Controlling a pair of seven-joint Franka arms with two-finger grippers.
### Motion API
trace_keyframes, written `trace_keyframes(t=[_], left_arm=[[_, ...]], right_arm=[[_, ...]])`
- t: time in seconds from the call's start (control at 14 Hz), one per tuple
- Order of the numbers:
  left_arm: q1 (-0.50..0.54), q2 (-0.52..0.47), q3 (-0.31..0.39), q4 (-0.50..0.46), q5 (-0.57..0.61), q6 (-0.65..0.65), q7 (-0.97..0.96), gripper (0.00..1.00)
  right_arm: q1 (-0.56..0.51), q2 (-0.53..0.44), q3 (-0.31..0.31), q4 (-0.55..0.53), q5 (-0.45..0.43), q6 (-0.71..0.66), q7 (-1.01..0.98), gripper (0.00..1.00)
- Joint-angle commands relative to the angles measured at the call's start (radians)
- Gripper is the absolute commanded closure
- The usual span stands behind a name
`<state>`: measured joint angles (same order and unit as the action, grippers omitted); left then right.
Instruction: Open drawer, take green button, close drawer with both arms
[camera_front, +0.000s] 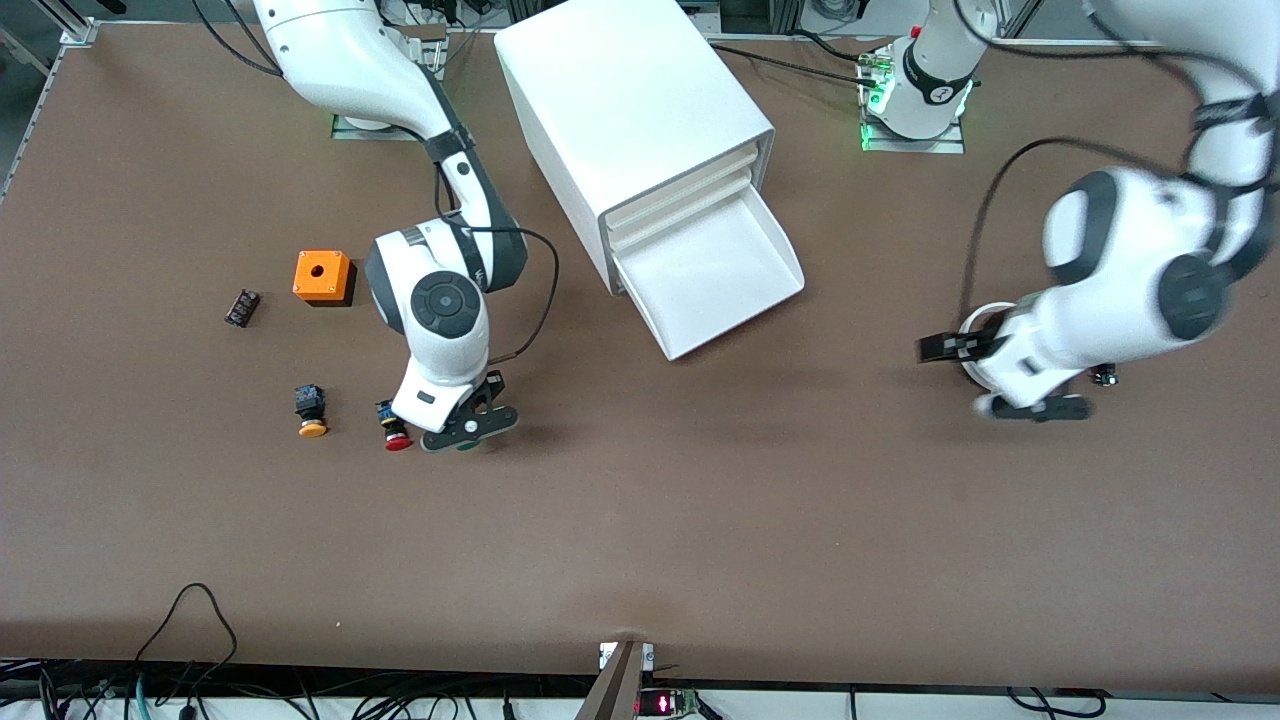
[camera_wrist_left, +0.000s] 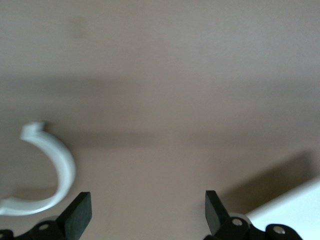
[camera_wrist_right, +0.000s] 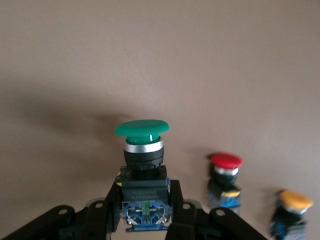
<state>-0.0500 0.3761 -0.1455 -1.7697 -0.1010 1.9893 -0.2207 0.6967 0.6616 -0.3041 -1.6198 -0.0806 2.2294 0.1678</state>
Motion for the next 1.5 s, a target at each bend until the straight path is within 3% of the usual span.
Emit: trace_keyframes(t=[0.0,0.14,0.29,0.36,0.43,0.5,0.71,0.93,1.21,1.43], left_arm=[[-0.08,0.056,-0.025,-0.101,-0.009,0.214,-0.167,0.0],[-0.157,0.06,-0.052,-0.245,-0.011,0.436,-0.311,0.0],[-0.189,0.06,-0.097,-0.31,-0.011,0.502,-0.397,0.0],[-0.189,0.058,-0.132,-0.318,-0.013,0.496,-0.422,0.0],[-0.189,0.053,-0.158,-0.339,-0.014,0.49,-0.474,0.0],[-0.191,0.044,-0.202,-0.356,-0.014,0.487,-0.527,0.0],[-0.191,0.02,-0.319,-0.388,-0.016,0.432,-0.621,0.0],[-0.191,0.003,-0.391,-0.43,-0.016,0.427,-0.686,0.0],[-0.165,-0.022,-0.422,-0.432,-0.017,0.424,-0.68,0.0],[0.023,-0.103,-0.392,-0.389,0.0,0.422,-0.578,0.0]], right_arm=[[-0.022,-0.022,0.005,-0.086,0.048,0.077,0.047,0.87],[-0.029,-0.017,0.005,-0.12,0.077,0.116,0.049,0.85],[-0.032,-0.005,0.005,-0.129,0.122,0.131,0.049,0.82],[-0.034,-0.005,0.005,-0.129,0.145,0.13,0.05,0.54],[-0.034,-0.01,0.005,-0.121,0.191,0.121,0.074,0.01],[-0.036,-0.025,0.005,-0.115,0.24,0.118,0.113,0.0],[-0.048,-0.102,0.006,-0.079,0.252,0.015,0.133,0.0],[-0.072,-0.16,0.003,-0.038,0.252,-0.071,0.137,0.0],[-0.181,-0.293,0.028,-0.04,0.248,-0.18,0.122,0.0],[-0.277,-0.394,0.081,-0.04,0.24,-0.258,0.124,0.0]])
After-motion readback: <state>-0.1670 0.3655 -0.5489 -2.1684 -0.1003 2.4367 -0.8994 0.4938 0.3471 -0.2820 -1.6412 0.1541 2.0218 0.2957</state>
